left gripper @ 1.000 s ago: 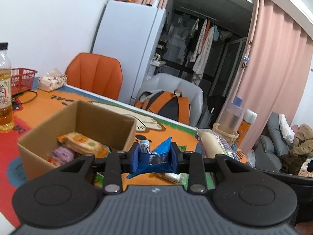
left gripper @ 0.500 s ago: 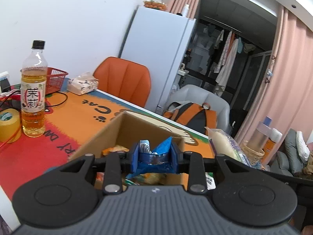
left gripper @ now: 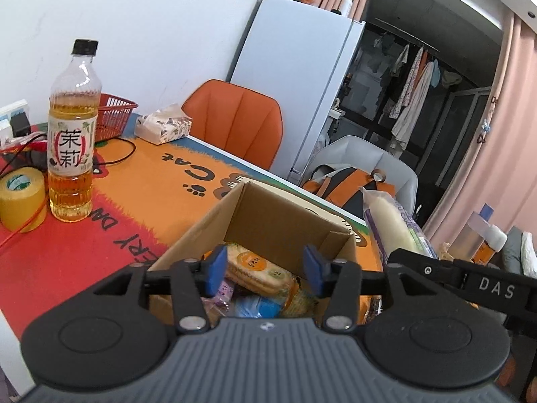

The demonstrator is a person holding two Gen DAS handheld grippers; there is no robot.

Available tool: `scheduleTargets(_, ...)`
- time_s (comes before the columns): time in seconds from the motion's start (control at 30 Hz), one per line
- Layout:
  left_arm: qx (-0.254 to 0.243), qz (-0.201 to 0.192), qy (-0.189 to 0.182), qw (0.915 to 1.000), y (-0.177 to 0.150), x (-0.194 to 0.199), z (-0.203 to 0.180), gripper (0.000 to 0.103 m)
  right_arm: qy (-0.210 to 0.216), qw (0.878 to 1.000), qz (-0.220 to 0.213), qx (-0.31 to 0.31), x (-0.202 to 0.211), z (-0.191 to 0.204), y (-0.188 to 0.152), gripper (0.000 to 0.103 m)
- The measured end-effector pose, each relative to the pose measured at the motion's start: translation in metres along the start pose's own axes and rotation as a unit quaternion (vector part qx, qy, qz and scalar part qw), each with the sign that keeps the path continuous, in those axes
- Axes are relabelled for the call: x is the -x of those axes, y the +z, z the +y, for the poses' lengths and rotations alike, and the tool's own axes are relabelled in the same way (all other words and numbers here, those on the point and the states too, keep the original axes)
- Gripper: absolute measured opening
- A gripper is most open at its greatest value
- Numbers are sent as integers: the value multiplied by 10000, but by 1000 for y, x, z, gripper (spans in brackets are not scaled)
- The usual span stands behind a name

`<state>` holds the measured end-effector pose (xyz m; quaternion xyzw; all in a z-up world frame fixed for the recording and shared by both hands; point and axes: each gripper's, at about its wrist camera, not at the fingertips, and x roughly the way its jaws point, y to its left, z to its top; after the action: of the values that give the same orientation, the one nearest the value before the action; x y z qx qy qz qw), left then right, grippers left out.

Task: Organize snacks
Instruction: 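Open the left gripper over the box while the right gripper releases the cake bar into it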

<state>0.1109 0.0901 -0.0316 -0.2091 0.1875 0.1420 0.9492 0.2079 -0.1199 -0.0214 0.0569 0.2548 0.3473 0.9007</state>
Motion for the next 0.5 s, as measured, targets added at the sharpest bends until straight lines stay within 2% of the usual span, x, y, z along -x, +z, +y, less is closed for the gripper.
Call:
scheduleTargets(0.37, 129, -114, 238, 9996, 7, 9, 20, 56, 124, 9998, 16, -132, -26, 11, 8, 32)
scheduleTargets(0.4, 152, -105, 264, 9995, 7, 9, 22, 56, 124, 9998, 11, -144, -28, 12, 10, 34)
scheduleTargets(0.5, 157, -119, 306, 9993, 6, 10, 26, 59, 86, 9998, -40, -190, -26, 12, 11, 52)
